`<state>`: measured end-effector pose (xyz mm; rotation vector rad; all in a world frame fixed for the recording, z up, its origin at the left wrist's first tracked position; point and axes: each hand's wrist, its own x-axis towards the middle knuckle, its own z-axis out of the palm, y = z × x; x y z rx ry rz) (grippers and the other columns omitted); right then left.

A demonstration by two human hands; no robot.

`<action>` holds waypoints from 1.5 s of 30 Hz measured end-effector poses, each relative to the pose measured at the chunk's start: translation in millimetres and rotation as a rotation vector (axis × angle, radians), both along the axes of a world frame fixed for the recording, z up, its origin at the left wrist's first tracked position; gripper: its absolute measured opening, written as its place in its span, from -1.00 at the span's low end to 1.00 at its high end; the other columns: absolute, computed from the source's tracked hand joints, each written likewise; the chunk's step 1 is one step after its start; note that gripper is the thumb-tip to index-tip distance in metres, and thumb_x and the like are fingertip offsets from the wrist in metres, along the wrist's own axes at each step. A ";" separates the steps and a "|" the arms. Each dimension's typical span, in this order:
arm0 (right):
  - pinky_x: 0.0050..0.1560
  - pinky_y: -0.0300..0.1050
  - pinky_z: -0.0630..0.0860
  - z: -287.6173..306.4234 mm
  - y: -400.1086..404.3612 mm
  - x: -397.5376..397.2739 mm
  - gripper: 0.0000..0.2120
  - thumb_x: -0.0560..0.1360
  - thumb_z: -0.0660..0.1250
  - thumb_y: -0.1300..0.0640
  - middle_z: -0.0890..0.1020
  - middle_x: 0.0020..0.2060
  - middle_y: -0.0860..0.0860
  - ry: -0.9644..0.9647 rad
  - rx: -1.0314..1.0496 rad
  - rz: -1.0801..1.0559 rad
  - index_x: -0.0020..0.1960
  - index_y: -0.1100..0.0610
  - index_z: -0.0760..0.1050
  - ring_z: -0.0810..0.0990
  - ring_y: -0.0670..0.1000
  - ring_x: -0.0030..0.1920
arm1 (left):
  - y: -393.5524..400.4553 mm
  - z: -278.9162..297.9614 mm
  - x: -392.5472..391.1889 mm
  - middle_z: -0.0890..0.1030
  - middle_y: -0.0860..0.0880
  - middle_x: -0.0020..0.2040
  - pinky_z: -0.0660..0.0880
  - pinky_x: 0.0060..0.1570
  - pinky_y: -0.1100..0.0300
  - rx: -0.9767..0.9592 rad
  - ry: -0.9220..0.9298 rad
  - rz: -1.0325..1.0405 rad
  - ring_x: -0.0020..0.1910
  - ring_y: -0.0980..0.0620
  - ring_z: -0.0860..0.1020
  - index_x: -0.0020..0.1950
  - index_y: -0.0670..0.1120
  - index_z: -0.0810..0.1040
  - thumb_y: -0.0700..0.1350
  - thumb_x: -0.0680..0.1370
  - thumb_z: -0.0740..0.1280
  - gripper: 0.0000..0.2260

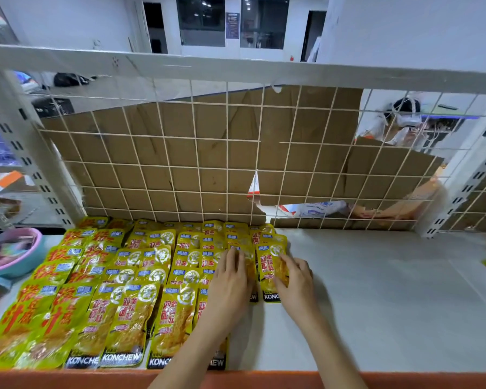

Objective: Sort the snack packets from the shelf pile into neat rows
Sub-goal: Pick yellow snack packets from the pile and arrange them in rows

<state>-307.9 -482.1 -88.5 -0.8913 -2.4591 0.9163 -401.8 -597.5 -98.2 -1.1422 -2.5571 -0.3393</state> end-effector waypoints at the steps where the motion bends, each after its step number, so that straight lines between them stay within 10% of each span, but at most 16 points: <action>1: 0.23 -0.11 0.34 0.8 1.5 -1.0 -0.50 0.46 0.39 0.24 0.42 0.19 0.10 0.011 -0.016 0.017 0.38 0.11 0.39 0.46 0.12 0.19 | -0.3 -0.8 0.0 0.61 -0.20 0.06 0.60 -0.21 0.09 0.003 0.003 0.002 0.06 -0.19 0.61 0.12 -0.26 0.60 -0.01 0.18 0.60 -0.40; 14: 0.01 -0.42 0.26 7.0 19.2 0.0 -0.54 0.48 0.37 0.23 0.41 0.23 -0.01 -0.024 -0.022 0.128 0.36 0.06 0.41 0.49 -0.01 0.16 | -1.0 -6.0 -3.6 0.59 -0.21 0.06 0.60 -0.17 0.06 0.038 0.002 -0.022 0.06 -0.22 0.59 0.14 -0.27 0.58 -0.04 0.26 0.58 -0.46; 27: 0.22 0.05 0.39 -11.4 -1.4 -2.6 -0.48 0.41 0.43 0.18 0.45 0.20 0.18 0.018 0.153 0.008 0.35 0.14 0.43 0.44 0.23 0.20 | -5.5 -1.0 -6.8 0.60 -0.15 0.07 0.59 -0.12 0.10 0.029 0.039 -0.065 0.08 -0.16 0.60 0.13 -0.22 0.59 0.02 0.20 0.59 -0.42; 39: -0.14 -0.11 0.59 -6.1 -6.7 2.6 -0.59 0.39 0.20 -0.04 0.60 0.16 0.04 -0.147 0.430 0.032 0.16 0.09 0.56 0.65 0.06 -0.01 | -2.9 0.5 -1.2 0.59 -0.11 -0.04 0.58 -0.16 0.14 0.099 -0.056 -0.064 -0.06 -0.12 0.60 0.00 -0.21 0.58 0.02 0.22 0.58 -0.52; 45: 0.20 -0.05 0.42 -2.3 -10.6 1.5 -0.54 0.52 0.12 -0.07 0.33 0.41 -0.04 -0.237 0.404 0.029 0.39 0.02 0.33 0.45 0.04 0.29 | -1.9 8.7 -5.1 0.57 -0.09 -0.19 0.55 -0.30 0.17 0.086 -0.031 -0.112 -0.21 -0.08 0.59 -0.16 -0.17 0.57 0.02 0.15 0.60 -0.58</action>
